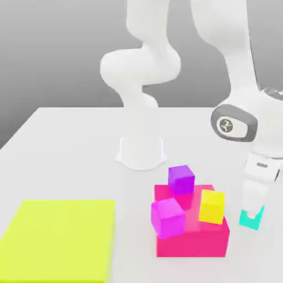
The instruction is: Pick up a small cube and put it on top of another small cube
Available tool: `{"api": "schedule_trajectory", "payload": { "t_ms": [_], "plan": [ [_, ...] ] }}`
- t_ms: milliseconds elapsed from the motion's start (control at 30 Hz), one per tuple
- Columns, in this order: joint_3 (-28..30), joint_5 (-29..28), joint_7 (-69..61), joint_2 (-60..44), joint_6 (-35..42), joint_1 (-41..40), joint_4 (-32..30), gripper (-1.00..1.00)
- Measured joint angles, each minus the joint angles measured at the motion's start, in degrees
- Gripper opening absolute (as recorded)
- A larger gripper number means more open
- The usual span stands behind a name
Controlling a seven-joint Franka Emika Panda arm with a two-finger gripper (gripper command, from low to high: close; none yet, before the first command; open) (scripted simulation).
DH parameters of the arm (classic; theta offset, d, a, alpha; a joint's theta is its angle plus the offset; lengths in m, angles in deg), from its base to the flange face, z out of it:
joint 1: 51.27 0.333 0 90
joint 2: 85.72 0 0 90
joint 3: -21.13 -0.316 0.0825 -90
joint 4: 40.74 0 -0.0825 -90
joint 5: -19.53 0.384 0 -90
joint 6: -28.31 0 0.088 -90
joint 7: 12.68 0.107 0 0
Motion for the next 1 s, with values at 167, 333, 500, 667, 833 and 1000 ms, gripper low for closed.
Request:
{"api": "schedule_trajectory", "payload": {
  "t_ms": [167,333,500,667,833,1000],
  "plan": [
    [0.9,-0.8,0.6,-0.9,-0.7,0.8,0.2,-1.0],
    [-1.9,2.3,-1.7,2.2,1.6,-1.3,-0.6,-1.0],
    [-7.3,10.6,-8.6,9.9,7.6,-4.9,-1.5,-1.0],
    [-5.7,8.0,-16.4,18.2,14.3,-8.4,-2.0,-1.0],
    [-3.6,9.8,-25.8,28.6,20.2,-10.3,-6.1,-1.0],
    [1.0,13.4,-35.8,39.1,25.8,-9.6,-11.0,-1.0]
  ]
}}
